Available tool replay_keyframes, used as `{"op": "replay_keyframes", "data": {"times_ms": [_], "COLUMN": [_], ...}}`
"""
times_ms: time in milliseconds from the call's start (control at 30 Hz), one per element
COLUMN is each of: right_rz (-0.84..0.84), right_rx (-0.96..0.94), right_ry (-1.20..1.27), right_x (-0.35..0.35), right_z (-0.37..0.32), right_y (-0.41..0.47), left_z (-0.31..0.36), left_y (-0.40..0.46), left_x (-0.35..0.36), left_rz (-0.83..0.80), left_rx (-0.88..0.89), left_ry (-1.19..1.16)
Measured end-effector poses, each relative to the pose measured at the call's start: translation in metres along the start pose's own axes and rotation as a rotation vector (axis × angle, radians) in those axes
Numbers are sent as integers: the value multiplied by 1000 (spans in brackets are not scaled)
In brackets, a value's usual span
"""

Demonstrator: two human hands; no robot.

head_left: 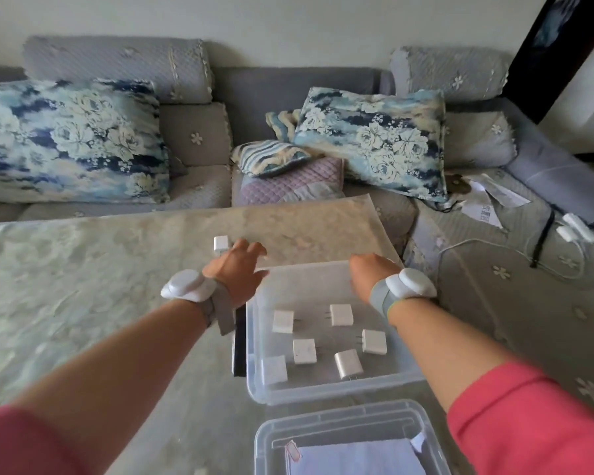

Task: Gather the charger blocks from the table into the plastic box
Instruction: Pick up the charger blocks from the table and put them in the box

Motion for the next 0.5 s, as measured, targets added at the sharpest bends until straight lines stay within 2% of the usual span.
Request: {"op": "replay_keyframes", "data": {"times_ms": [33,100,200,233,333,500], "right_rz": [32,75,93,75,6,-82], "right_rx": [-8,-18,-103,-151,-167,-210], "right_ry": [16,57,89,81,68,-66], "right_x": [-14,-30,-42,-36,-25,14], "right_z": [-16,-39,-111,-171,-221,-296], "right_y": [2,6,23,42,63,102], "left_z": [-22,-58,-127,-179,-208,-243], "left_y": [-6,-17,-42,-54,-63,-56], "left_x": [-12,-10,12,27,74,102], "left_rz": [29,-49,-266,-341,-530,-585], "left_rx": [-41,-140,-264,-318,-293,-243], "left_ry": [3,92,191,168,129,77]}}
Point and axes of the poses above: each hand's wrist, its own y-axis towards the middle knuckle, its own x-axis out of the palm, z = x × y, the point moved 10 cm from there along y, towards the middle knuckle, and after that the axes turned 13 degrees about x, right-handed, at the moved point
